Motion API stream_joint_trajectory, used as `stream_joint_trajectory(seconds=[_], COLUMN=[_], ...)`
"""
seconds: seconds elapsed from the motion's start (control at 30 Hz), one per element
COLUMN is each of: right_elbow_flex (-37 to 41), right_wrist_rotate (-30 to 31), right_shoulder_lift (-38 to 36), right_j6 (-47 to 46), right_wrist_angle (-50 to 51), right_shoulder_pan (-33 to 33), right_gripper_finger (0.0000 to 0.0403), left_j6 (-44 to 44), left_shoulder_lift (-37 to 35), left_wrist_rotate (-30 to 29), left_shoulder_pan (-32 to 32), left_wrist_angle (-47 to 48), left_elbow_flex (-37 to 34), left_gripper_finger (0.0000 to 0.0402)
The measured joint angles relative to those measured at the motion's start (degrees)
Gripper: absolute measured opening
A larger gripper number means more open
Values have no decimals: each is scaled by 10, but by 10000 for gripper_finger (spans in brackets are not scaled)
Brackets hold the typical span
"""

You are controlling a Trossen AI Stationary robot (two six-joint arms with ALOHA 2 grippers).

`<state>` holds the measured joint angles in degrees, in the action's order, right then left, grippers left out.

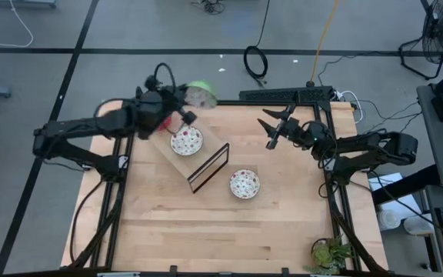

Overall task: Pick & Place Mini bowls
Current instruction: Stack the bottom white patterned bowl on the white patterned bowl on the shelf

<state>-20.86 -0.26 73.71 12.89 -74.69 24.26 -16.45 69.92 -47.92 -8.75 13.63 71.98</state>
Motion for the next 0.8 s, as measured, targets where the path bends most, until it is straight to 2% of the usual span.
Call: stream_joint_trajectory(seconds=[0.07, 0.17, 0.3, 0.37, 0.5, 0.7, 0.8], right_elbow_flex=[0, 0, 0, 0, 0, 0, 0], right_wrist_rotate=[0, 0, 0, 0, 0, 0, 0], right_shoulder_lift=[0, 0, 0, 0, 0, 0, 0], right_j6=[-4, -2, -1, -1, -1, -2, -2], right_wrist_angle=[0, 0, 5, 6, 6, 6, 7], right_shoulder_pan=[5, 5, 5, 5, 5, 5, 5], right_gripper_finger=[172, 170, 163, 159, 156, 155, 155], left_j6=[73, 165, 209, 214, 227, 252, 248], left_shoulder_lift=[-8, -10, -10, -9, -10, 11, 25], left_wrist_rotate=[39, 161, 329, 386, 427, 407, 422], left_shoulder_pan=[-9, -38, -69, -77, -90, -108, -115], left_wrist_angle=[121, 280, 370, 393, 450, 510, 509], left_elbow_flex=[35, 80, 95, 95, 95, 95, 95], left_gripper_finger=[10, 10, 10, 10, 10, 10, 10])
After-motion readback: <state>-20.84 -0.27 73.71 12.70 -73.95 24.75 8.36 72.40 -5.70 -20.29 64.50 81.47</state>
